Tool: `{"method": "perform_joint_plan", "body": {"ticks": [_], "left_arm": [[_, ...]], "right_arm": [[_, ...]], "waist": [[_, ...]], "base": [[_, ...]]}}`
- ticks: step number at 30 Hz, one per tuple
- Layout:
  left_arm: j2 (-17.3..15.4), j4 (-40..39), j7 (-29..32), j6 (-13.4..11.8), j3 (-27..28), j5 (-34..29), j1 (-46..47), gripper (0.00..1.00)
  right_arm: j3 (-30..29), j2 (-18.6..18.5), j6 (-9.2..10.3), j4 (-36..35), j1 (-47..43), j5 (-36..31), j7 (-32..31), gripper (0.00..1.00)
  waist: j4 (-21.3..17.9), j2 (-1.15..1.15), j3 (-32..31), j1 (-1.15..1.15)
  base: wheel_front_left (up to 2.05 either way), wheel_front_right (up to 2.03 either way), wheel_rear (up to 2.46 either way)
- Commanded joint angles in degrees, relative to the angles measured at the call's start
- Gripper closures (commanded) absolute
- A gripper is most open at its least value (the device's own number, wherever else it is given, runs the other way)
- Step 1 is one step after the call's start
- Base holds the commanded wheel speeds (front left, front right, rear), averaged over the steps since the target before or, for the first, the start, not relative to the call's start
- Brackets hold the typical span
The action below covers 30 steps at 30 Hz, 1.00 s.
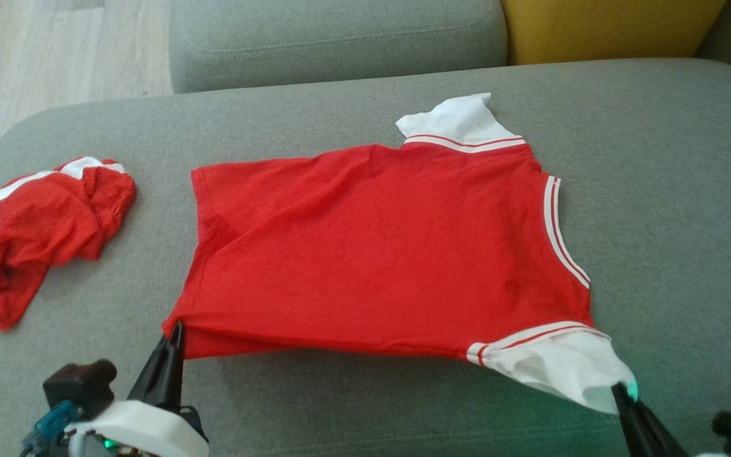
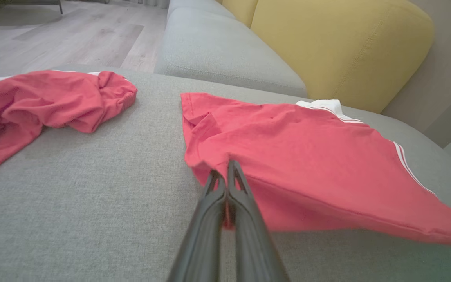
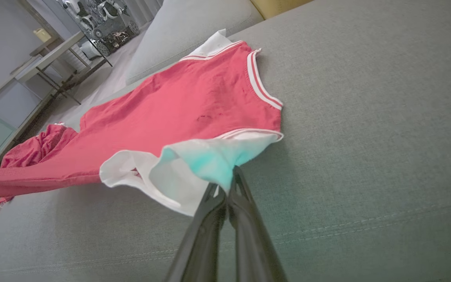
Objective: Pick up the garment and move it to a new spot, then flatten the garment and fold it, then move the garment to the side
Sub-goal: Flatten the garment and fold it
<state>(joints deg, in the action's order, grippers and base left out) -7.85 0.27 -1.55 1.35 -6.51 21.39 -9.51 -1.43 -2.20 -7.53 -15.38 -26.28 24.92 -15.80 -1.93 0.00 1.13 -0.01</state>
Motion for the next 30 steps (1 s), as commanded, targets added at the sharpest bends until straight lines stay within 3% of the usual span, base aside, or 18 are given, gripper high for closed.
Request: {"method": "perform_joint_plan", "body": {"ticks": [1, 11, 20, 30], "left_arm": [[-0.9, -2.2, 0.3, -0.4, 2.1, 0.5, 2.1, 1.00], [-1.8, -1.1, 5.1, 0.8, 1.1, 2.6, 7.1, 1.00], [-1.8, 4.3, 6.7, 2.9, 0.1, 5.0, 16.0, 1.00], [-1.8, 9.7, 7.0, 4.0, -0.6, 6.8, 21.6, 1.00]], "right_arm": [[0.7, -0.7, 0.04, -1.7, 4.1, -1.0, -0.1, 1.00], [0.4, -1.0, 0.04, 5.4, 19.1, -5.8, -1.5, 1.00], [1.4, -5.7, 0.04, 17.4, 34.2, -5.3, 1.8, 1.00], [5.1, -8.6, 0.04, 28.6, 43.7, -3.6, 6.3, 1.00]], "waist": [[0.2, 0.00, 0.3, 0.01], [1.9, 0.00, 4.6, 0.01], [3.7, 0.00, 9.3, 0.01], [4.2, 0.00, 12.8, 0.01]], "base": [[0.00, 0.00, 0.00], [0.00, 0.00, 0.00], [0.00, 0.00, 0.00], [0.00, 0.00, 0.00]]}}
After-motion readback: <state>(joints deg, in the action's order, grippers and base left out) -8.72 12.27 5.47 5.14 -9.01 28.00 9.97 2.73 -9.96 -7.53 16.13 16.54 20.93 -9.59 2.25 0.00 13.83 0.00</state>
